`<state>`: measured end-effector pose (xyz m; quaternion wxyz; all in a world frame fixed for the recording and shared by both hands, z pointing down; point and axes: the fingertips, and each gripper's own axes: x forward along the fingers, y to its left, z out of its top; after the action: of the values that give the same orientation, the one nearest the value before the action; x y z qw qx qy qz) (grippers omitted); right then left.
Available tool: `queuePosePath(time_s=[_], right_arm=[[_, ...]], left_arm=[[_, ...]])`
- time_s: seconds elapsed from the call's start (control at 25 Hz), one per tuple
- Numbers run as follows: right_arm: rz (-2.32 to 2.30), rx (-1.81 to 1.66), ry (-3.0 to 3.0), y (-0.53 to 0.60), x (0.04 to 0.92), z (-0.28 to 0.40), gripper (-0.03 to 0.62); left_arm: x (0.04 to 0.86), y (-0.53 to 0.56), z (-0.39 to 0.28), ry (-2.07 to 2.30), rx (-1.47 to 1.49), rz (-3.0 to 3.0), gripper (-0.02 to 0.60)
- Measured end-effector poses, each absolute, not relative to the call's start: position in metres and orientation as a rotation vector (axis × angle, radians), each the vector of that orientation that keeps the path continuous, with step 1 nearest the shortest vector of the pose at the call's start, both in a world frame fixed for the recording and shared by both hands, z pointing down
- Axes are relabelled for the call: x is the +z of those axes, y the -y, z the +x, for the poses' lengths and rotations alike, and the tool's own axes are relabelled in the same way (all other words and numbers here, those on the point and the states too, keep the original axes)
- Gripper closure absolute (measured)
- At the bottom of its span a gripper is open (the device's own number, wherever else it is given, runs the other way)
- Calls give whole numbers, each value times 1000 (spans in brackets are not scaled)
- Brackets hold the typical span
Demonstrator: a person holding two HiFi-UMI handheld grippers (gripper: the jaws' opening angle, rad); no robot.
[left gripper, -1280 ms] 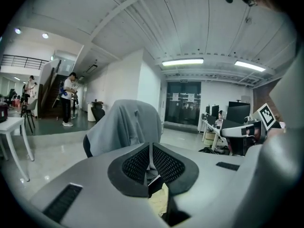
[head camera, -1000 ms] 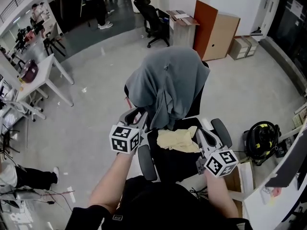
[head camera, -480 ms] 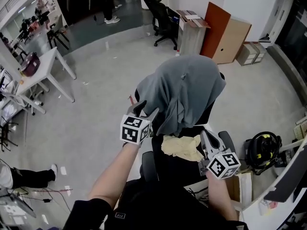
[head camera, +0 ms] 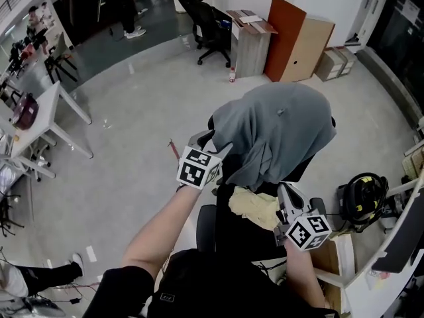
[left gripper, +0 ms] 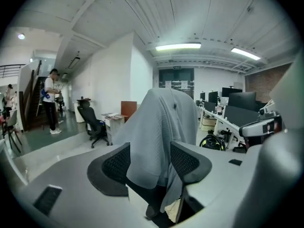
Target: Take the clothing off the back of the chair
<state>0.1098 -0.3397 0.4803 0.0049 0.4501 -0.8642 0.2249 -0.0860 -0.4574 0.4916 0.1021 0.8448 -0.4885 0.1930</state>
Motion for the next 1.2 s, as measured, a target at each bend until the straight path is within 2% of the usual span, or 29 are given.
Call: queuePosePath(time_s=[0.44,0.48,0.72,0.76,0.84,0.96,1.2], right_arm=[[1627,698,2495,368,500,165,579],[1643,678,2473,374,502,173,579],[1725,539,2370,422,504,219,572],[1735,524,2357,431,503,225,552],[1753,506,2324,449,506,238,441],[1800,510,2258,481,515,261,360],[1899,496,2145,538,520,304,338]], left_arm=[[513,529,-19,1233,612,2627,318],[515,530,-17,1233,617,2629,333],[526,533,-11,1221,609,2627,544],[525,532,-9,1213,602,2631,558],[525,531,-7,1202,594,2641,565],[525,531,-5,1203,577,2645,566],[526,518,5,1162,528,2644,569]])
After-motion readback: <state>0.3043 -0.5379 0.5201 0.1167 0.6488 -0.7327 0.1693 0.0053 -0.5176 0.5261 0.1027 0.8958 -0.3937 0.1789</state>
